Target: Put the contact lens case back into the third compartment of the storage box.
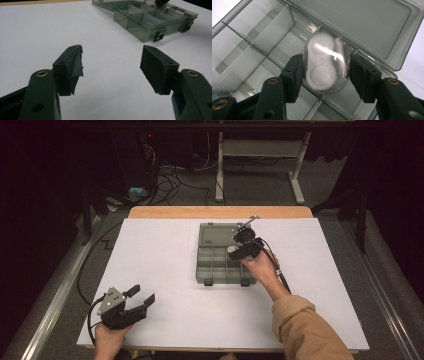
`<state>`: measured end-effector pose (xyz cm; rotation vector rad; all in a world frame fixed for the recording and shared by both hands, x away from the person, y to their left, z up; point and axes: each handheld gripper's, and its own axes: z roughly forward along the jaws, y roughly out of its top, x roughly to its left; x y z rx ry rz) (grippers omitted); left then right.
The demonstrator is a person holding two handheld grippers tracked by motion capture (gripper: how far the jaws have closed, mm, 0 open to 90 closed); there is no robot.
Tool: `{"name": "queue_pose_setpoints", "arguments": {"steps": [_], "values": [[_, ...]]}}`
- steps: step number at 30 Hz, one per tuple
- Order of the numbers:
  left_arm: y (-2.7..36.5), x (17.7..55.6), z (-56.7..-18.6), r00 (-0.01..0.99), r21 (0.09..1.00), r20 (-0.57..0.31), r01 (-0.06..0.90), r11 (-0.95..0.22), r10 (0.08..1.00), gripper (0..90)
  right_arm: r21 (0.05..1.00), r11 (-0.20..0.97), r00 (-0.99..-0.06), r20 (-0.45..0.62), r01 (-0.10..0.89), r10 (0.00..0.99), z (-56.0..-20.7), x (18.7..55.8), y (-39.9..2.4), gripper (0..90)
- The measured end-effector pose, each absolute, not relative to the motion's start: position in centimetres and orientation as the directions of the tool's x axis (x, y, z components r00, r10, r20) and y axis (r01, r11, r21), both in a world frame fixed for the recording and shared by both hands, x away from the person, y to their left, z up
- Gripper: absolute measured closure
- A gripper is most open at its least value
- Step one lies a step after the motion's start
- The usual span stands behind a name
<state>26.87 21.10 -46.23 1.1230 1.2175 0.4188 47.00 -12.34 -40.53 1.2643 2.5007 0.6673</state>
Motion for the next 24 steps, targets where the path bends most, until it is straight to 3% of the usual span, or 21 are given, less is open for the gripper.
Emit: {"name": "queue_pose_setpoints", "arguments": {"steps": [5,15,24], "values": [[21.1,26.9,-46.2,0.353,0.848,-0.525,0.288,0.444,0.774,34.5,0.512,0.509,-0.584,-0.017,0.692,0.811,-40.5,47.0,-12.4,45.1],[21.1,26.9,-46.2,0.353,0.847,-0.527,0.289,0.445,0.773,34.4,0.53,0.505,-0.591,-0.01,0.681,0.807,-39.9,46.6,-13.0,57.1],[21.1,26.9,-46.2,0.354,0.849,-0.523,0.292,0.44,0.775,34.5,0.557,0.484,-0.588,0.009,0.674,0.809,-39.8,45.7,-14.1,58.2]]}}
